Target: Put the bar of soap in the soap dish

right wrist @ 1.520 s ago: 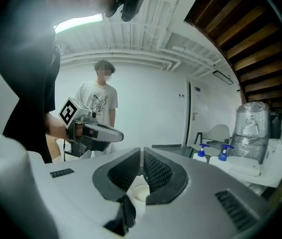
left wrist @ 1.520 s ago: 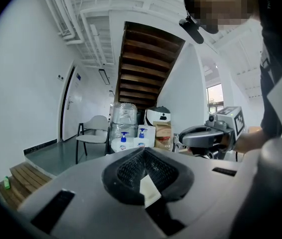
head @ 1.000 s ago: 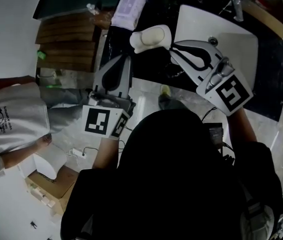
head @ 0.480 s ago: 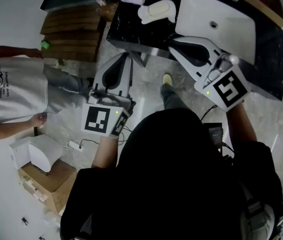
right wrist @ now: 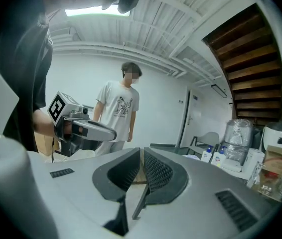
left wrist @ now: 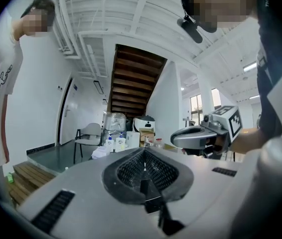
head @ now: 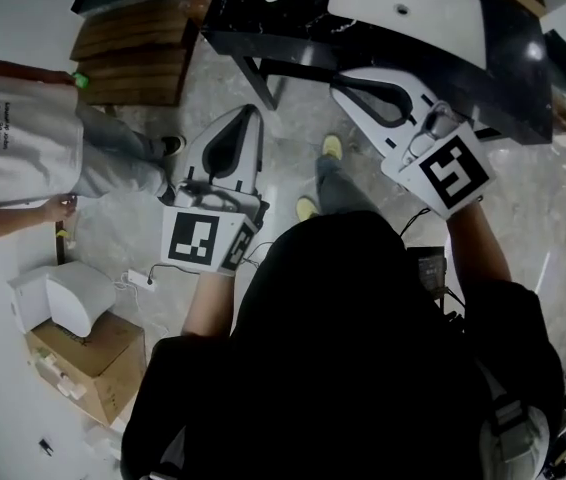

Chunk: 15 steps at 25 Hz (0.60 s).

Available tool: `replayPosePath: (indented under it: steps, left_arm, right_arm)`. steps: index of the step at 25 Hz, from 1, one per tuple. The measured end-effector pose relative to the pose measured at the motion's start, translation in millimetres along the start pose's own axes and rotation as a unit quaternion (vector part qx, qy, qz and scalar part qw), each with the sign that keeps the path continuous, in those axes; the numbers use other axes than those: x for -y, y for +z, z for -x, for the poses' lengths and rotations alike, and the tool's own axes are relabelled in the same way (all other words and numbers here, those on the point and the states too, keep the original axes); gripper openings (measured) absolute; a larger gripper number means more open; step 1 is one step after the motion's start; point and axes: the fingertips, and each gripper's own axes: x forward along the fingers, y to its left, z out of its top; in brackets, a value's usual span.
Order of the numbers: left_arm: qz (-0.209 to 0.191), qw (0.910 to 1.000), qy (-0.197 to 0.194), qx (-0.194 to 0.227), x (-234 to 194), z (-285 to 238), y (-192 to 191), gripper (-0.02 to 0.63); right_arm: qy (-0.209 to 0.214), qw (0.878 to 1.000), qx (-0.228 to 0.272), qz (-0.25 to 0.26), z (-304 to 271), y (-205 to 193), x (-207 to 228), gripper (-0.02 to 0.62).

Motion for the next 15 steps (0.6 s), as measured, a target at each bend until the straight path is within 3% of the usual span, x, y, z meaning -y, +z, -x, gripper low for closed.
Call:
replayPosePath:
  steps: [9, 15]
  left_arm:
    - [0.008, 0.9999, -0.009, -0.005, 36.0, 3.1, 10.3, 0.003]
    - [-0.013, 0.9995, -0.021, -0.019, 70.8, -15.9, 13.1, 0.003]
  right_arm:
    - [-0.026, 1.0, 0.004, -0.008, 41.1, 10.7, 2.9, 0.032]
    - [-0.057, 0.998, 0.028, -0.029, 74.3, 14.8, 22.2, 0.032]
